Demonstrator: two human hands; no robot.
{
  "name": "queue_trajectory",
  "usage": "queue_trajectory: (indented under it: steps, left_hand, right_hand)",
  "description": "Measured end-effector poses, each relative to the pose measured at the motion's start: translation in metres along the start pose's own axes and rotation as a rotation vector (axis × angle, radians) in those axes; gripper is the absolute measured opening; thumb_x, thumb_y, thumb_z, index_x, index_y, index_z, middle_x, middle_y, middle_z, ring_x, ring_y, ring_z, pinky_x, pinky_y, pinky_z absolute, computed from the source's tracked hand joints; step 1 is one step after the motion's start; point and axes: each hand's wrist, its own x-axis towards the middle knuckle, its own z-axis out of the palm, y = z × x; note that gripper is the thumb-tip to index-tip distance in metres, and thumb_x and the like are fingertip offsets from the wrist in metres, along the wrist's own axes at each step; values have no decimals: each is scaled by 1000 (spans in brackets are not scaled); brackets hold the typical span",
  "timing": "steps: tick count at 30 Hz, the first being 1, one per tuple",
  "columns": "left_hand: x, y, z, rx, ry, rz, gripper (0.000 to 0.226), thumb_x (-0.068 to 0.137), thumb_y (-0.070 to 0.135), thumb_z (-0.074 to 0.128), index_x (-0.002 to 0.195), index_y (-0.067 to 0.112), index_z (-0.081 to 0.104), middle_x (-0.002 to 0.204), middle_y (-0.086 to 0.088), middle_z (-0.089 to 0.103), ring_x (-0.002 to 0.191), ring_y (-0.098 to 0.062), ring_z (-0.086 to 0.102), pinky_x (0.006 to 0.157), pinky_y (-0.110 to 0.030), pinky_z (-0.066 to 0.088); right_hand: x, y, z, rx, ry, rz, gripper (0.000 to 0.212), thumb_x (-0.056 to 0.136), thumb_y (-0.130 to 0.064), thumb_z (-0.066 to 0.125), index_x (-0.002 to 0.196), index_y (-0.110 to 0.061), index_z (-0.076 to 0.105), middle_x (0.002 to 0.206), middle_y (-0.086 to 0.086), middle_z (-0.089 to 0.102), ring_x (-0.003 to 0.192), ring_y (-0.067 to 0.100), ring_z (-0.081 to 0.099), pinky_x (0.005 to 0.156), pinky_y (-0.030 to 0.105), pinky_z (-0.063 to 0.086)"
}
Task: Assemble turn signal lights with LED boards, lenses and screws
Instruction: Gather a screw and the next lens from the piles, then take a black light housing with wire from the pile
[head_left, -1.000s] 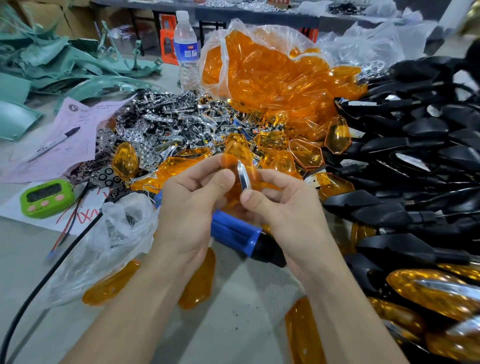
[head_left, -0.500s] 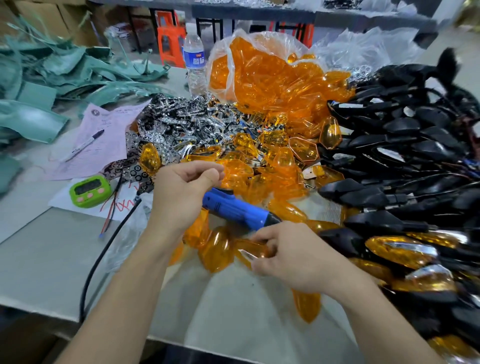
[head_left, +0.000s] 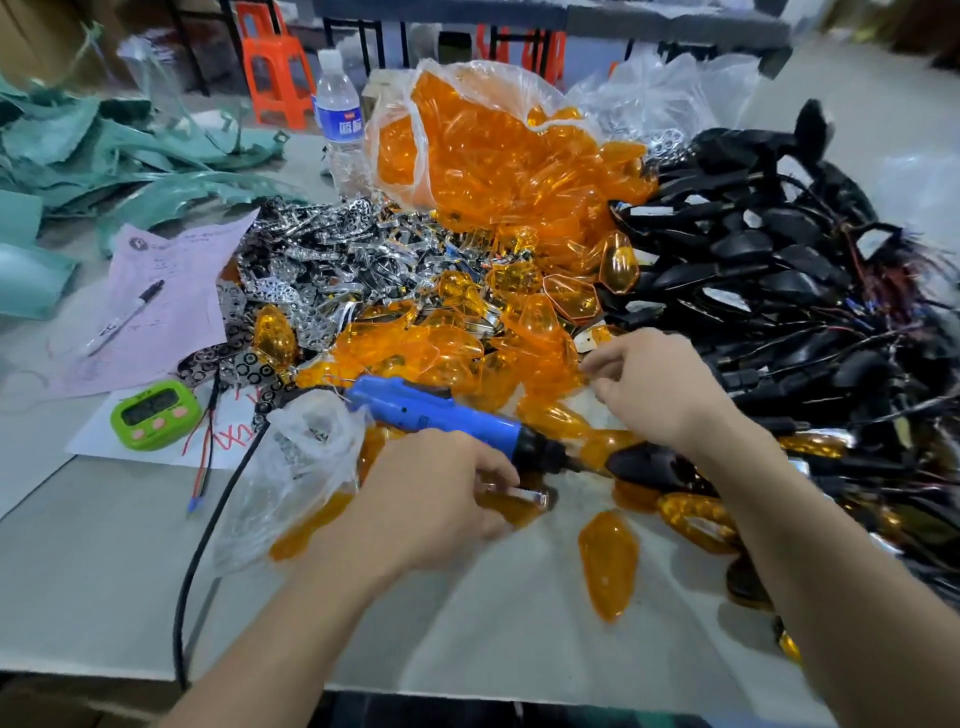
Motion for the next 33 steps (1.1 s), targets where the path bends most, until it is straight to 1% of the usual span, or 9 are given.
queue_trajectory:
  steps: [4,9,13,16,22,26,29,31,33]
  left_hand:
    - [-1,4,24,78,206,32,28,80,47,80,107,44,74,110,19,75,104,-6,66,81,-24,49]
    - [1,5,39,46,289,88,23,72,35,91,90,37,76,92,19,74,88,-5,67,70,-16,37]
    - [6,7,33,-157,348,-24,15,73,45,88,83,40,79,79,23,73,77,0,64,71,-21,47]
    - [19,15,26,-281,360,-62,7,77,40,86,78,40,79,65,29,64,71,2,63,64,-16,42]
    - [54,46,25,-380,294,-55,14,84,41,81,72,42,74,68,27,68,80,5,64,63,-21,53]
    - [70,66,28,-458,309,-50,3,90,36,78,91,39,79,77,26,72,79,4,69,70,-24,59]
    - [80,77,26,-915,235,-65,29,98,25,68,127,27,71,92,7,80,86,-14,77,74,-33,62]
    - [83,85,18,-1370,102,-41,29,97,30,63,122,21,74,100,-1,78,94,-19,75,77,-31,60]
    - [84,88,11,-1482,84,-13,30,92,47,62,102,28,82,94,2,76,91,-14,72,78,-26,58]
  right_hand:
    - [28,19,-4,-272,13,-7,34,90,-9,58,117,-26,72,76,-3,65,67,19,62,63,35,56]
    - [60,26,2,-305,-47,8,36,94,-15,55,127,-21,65,103,6,68,84,25,62,69,36,53]
    - [69,22,-8,-472,-270,33,56,87,-47,73,132,-17,58,110,7,63,95,28,62,73,36,52]
    - [53,31,-12,-561,-153,-62,45,82,-28,75,123,-21,56,95,1,53,83,26,54,65,37,44]
    - [31,43,-19,-336,-1,-181,30,89,-6,66,110,-27,62,94,-1,62,80,25,56,68,36,45]
    - [18,33,-35,124,15,-266,32,82,-16,82,99,-37,65,96,-11,67,81,5,64,62,13,44]
    - [3,13,-43,319,224,-333,27,76,-23,86,92,-34,67,84,-17,67,79,1,64,65,12,47]
    - [-9,4,-37,267,330,-375,24,77,-19,83,93,-31,68,85,-15,67,83,6,62,74,29,53]
    - [-19,-2,-24,131,439,-443,24,80,-8,79,100,-21,73,93,-6,71,91,18,62,80,42,54]
